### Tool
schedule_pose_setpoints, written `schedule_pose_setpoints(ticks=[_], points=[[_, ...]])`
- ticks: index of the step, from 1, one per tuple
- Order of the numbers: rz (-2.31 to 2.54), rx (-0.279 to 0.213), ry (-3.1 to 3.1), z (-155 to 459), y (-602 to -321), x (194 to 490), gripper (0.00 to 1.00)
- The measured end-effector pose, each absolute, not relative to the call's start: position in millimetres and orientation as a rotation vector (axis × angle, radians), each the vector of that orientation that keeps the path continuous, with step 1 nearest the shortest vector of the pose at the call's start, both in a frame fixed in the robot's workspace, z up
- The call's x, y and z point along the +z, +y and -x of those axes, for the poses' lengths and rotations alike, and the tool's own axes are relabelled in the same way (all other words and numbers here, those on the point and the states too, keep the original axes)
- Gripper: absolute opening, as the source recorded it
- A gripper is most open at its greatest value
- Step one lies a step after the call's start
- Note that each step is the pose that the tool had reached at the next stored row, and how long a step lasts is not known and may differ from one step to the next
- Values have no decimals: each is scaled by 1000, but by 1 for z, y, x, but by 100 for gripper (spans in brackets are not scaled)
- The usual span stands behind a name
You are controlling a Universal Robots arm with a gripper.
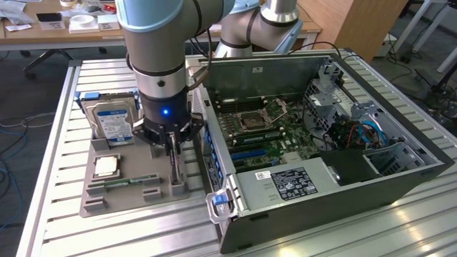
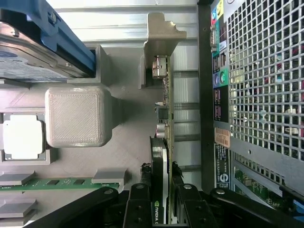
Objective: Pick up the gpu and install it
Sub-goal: 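Pick up the gpu and move the gpu toward the slot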
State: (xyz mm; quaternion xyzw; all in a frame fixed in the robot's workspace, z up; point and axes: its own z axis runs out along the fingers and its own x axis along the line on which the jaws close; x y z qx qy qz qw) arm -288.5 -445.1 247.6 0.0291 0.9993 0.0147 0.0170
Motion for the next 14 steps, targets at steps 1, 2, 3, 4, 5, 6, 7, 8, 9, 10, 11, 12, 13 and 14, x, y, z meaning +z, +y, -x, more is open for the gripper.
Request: schedule_pose_setpoints(ticks=[1,2,3,4,5,6,7,8,9,10,11,12,13,14], points=[[-90,46,3106,289,-445,249,27],[-90,46,3106,289,-445,251,27],[-90,46,3106,289,-445,252,27],[-90,46,3106,289,-445,253,27],[-90,46,3106,289,-445,255,27],[-90,46,3106,289,-445,256,27],[-90,46,3106,289,-445,257,27],[-90,46,3106,289,-445,259,27],[-90,46,3106,289,-445,260,27],[-90,46,3106,289,-445,261,27],[-90,46,3106,289,-445,263,27],[-90,46,3106,289,-445,265,27],[-90,46,3106,289,-445,266,27],[-90,46,3106,289,-445,268,27]])
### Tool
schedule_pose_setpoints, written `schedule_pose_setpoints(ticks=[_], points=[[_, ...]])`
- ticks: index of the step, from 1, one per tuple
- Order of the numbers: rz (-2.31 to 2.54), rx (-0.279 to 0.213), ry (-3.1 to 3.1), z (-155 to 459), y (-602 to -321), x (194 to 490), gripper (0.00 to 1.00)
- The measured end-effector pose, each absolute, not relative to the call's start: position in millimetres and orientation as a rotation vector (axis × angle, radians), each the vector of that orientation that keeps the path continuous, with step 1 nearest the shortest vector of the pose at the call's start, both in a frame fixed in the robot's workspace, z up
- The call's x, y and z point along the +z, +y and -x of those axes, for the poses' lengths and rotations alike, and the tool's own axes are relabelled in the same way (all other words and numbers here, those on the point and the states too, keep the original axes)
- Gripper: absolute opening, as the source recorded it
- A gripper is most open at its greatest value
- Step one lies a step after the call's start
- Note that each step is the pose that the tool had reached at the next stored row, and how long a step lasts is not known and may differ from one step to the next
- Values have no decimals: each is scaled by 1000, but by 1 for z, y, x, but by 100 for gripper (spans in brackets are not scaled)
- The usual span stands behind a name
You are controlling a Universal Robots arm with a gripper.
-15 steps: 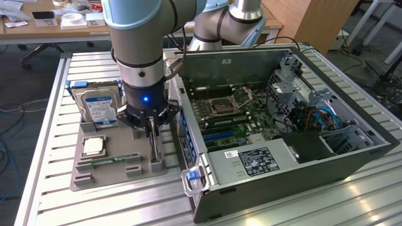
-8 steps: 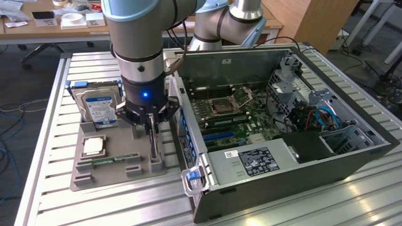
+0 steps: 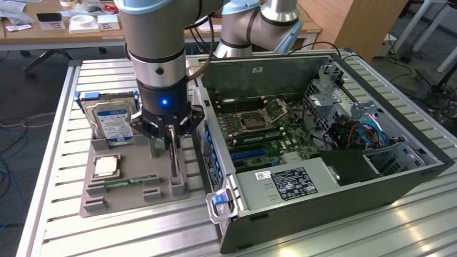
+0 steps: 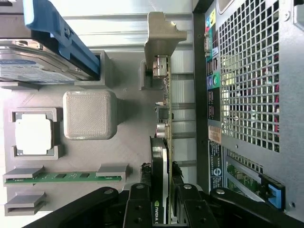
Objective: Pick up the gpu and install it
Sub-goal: 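Pick up the gpu and move the gpu toward the slot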
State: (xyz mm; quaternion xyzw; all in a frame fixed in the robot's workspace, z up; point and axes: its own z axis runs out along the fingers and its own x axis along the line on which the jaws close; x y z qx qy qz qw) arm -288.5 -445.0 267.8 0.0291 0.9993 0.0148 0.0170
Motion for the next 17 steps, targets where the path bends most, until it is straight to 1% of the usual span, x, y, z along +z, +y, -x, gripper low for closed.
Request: schedule_pose_setpoints(ticks=[17], points=[[-90,46,3106,289,-445,298,27]])
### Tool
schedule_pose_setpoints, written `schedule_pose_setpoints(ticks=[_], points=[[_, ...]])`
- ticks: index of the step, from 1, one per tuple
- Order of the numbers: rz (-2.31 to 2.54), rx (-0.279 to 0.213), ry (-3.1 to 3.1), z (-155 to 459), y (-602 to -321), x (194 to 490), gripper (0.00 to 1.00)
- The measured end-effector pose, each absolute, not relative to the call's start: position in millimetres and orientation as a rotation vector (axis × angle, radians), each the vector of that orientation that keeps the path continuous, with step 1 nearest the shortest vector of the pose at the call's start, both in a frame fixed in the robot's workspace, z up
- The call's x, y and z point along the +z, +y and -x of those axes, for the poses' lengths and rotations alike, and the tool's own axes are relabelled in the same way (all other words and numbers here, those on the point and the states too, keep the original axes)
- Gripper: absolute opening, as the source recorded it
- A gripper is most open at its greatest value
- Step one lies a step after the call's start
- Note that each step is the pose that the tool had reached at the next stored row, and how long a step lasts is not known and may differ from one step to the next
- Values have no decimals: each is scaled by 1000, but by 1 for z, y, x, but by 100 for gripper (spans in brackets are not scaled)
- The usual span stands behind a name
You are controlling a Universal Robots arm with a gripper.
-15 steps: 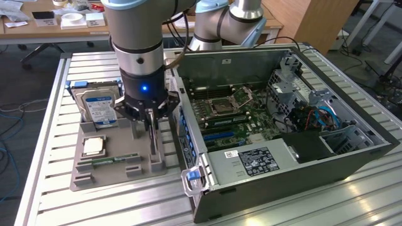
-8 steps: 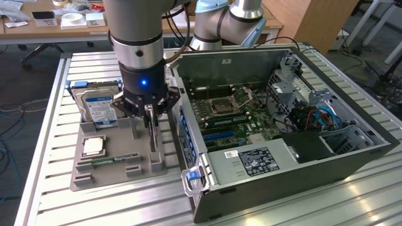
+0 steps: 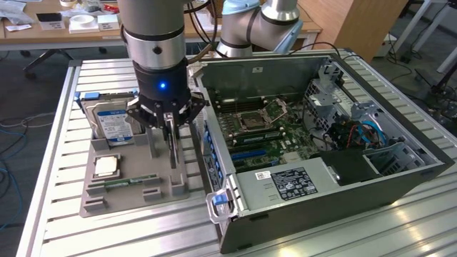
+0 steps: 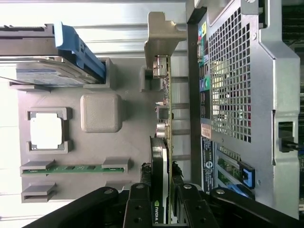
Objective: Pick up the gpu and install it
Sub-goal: 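Pick up the gpu and move the gpu toward the slot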
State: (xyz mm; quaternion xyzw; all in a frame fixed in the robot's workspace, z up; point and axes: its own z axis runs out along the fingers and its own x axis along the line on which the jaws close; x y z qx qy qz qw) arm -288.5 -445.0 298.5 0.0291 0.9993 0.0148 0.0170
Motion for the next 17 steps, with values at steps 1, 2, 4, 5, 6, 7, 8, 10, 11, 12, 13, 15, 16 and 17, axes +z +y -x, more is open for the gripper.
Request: schedule_pose_setpoints(ticks=[1,2,4,5,6,7,8,10,11,12,13,15,16,17], points=[[-90,46,3106,289,-445,300,27],[-90,46,3106,289,-445,302,27],[-90,46,3106,289,-445,305,27],[-90,46,3106,289,-445,306,27],[-90,46,3106,289,-445,308,27],[-90,46,3106,289,-445,309,27],[-90,46,3106,289,-445,311,27],[-90,46,3106,289,-445,314,27],[-90,46,3106,289,-445,315,27],[-90,46,3106,289,-445,316,27],[-90,46,3106,289,-445,317,27],[-90,46,3106,289,-445,320,27],[-90,46,3106,289,-445,321,27],[-90,46,3106,289,-445,322,27]])
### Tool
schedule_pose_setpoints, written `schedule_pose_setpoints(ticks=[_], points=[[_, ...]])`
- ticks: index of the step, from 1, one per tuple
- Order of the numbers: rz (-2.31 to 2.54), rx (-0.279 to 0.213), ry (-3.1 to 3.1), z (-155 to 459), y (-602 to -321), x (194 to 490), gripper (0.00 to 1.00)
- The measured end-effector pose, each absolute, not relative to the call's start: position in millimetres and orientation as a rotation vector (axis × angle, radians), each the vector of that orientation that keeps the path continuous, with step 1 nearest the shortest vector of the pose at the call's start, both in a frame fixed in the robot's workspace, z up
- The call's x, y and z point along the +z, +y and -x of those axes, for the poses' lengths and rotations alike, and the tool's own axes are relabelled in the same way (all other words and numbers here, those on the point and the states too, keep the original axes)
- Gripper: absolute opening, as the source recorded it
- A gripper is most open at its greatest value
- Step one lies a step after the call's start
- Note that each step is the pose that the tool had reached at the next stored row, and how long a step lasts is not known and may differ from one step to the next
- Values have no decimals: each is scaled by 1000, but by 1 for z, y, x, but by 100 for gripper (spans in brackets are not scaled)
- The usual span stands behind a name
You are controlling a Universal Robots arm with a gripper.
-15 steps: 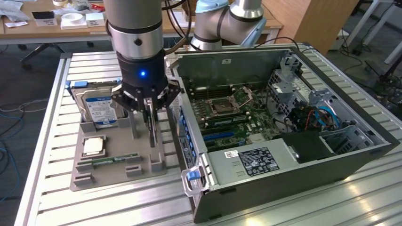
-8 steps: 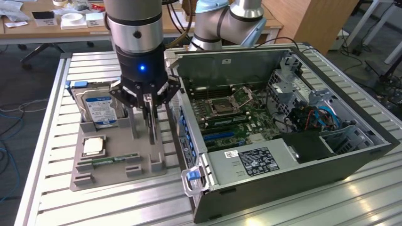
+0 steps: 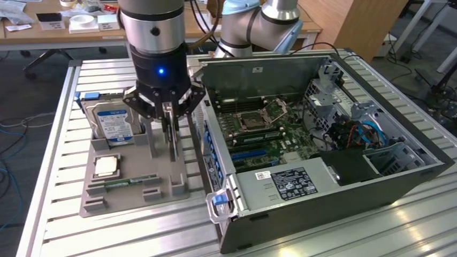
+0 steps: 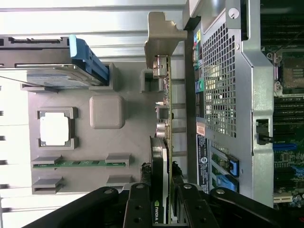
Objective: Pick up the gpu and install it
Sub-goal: 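Pick up the gpu and move the gpu toward the slot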
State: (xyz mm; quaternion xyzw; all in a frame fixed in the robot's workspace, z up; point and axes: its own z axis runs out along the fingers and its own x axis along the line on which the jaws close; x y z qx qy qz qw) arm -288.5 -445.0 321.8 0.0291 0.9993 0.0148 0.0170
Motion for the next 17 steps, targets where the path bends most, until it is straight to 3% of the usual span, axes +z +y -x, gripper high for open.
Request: schedule_pose_setpoints(ticks=[17], points=[[-90,46,3106,289,-445,339,27]])
